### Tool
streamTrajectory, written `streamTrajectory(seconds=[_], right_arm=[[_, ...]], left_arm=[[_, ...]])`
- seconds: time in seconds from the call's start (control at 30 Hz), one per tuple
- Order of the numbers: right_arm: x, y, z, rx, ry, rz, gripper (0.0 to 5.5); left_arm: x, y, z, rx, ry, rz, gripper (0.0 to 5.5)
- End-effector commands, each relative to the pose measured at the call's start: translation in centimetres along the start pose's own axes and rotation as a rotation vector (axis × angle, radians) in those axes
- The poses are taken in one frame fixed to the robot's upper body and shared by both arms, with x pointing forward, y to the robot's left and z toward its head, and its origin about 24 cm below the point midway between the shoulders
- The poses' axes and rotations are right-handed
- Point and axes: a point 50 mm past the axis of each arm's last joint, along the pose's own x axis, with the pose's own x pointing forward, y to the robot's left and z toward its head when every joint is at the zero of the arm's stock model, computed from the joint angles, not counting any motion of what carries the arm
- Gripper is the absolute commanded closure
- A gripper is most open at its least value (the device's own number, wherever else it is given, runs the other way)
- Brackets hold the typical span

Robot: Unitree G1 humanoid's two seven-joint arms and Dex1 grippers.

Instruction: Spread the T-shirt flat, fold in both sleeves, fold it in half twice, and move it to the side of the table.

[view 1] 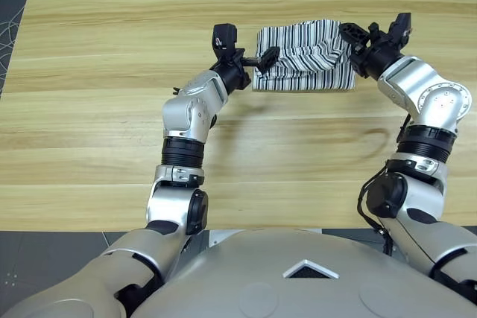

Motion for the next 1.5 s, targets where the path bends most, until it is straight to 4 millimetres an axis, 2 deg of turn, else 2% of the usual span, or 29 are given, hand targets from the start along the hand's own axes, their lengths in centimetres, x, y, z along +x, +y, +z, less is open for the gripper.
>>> streamTrajectory(seconds=[0.03, 0.17, 0.4, 0.47, 0.53, 0.63, 0.8, 0.87, 1.0, 1.07, 1.2, 1.33, 1.5], right_arm=[[0.7, -1.0, 0.5, -0.018, -0.014, -0.135, 3.62], [0.9, -1.8, 0.6, -0.039, -0.012, -0.191, 3.62], [0.3, -3.0, 2.5, -0.044, -0.059, -0.268, 3.62], [0.3, -2.8, 2.5, -0.045, -0.058, -0.261, 3.62], [0.5, -2.6, 2.3, -0.045, -0.052, -0.253, 3.62], [0.7, -2.5, 2.1, -0.044, -0.046, -0.245, 3.62], [0.7, -2.1, 2.2, -0.056, -0.054, -0.231, 3.62], [0.6, -1.8, 2.6, -0.091, -0.074, -0.222, 3.62], [-0.1, 0.3, 3.5, -0.294, -0.160, -0.134, 3.62], [-0.8, 1.6, 4.2, -0.414, -0.229, -0.090, 3.62], [-2.2, 4.2, 5.6, -0.637, -0.384, -0.017, 3.62], [-2.4, 5.5, 4.9, -0.751, -0.414, 0.030, 3.62], [-2.0, 5.8, 3.6, -0.802, -0.400, 0.054, 3.62]], left_arm=[[-0.4, -1.2, -0.4, 0.147, -0.002, -0.047, 0.02], [-0.8, -2.7, -0.7, 0.292, -0.019, -0.097, 0.02], [-0.9, -3.9, -1.3, 0.413, -0.041, -0.118, 0.02], [-1.2, -5.1, -1.8, 0.529, -0.060, -0.156, 0.02], [-1.5, -6.5, -1.5, 0.643, -0.127, -0.172, 0.02], [-1.5, -6.8, 0.0, 0.819, -0.259, -0.075, 0.02], [-1.6, -8.5, -1.6, 0.999, -0.284, -0.214, 0.02], [-1.6, -9.3, -2.9, 1.030, -0.254, -0.283, 0.02], [-0.9, -8.0, -4.5, 0.940, -0.130, -0.239, 0.02], [-0.7, -7.1, -4.7, 0.833, -0.083, -0.210, 0.42], [-0.2, -6.1, -5.3, 0.731, -0.007, -0.163, 1.09], [0.2, -6.4, -5.7, 0.636, 0.023, -0.181, 1.74], [0.4, -6.8, -6.0, 0.609, 0.038, -0.200, 2.52]])
